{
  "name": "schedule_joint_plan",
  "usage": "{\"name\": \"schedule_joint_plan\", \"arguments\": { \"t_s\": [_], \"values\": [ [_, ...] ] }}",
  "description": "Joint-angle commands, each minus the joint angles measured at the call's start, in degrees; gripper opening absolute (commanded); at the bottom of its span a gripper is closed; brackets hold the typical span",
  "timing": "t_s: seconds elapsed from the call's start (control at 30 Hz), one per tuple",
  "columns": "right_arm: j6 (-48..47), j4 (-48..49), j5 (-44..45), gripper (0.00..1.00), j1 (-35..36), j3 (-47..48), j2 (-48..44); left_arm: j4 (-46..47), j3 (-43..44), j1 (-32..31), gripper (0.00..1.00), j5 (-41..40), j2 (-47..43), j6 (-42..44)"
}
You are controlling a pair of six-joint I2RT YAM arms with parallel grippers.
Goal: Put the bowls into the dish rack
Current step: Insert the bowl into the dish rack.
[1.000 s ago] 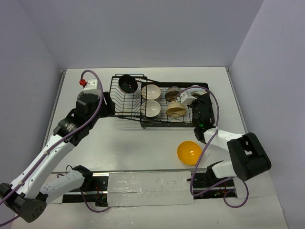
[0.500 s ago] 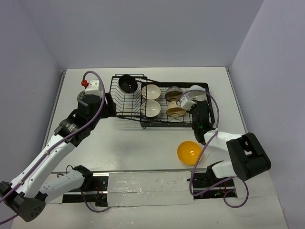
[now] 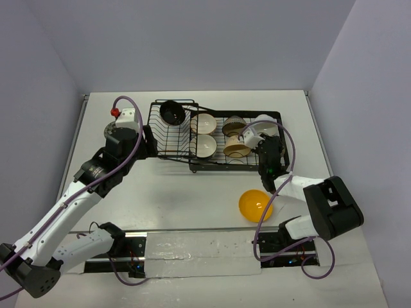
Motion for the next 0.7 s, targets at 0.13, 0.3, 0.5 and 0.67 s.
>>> {"name": "schedule_joint_plan", "arguments": {
  "t_s": [0.13,0.3,0.5,0.67],
  "values": [
    [2.8,1.7,0.6,0.36,-1.1,1.0,-2.2,1.1,-0.4,-0.4,0.70,-0.7,-0.5,0.9],
    [3.6,1.3,1.0,0.44,-1.5,1.4,-2.9,1.1,-0.4,-0.7,0.71,-0.9,-0.8,1.0],
    [4.5,0.5,1.8,0.15,-1.6,1.9,-3.0,1.1,-0.5,-0.8,0.71,-1.0,-1.1,1.2],
    [4.7,-0.1,1.9,0.24,-1.6,1.6,-3.4,1.1,-0.5,-0.9,0.71,-0.9,-1.1,1.3]
  ]
}}
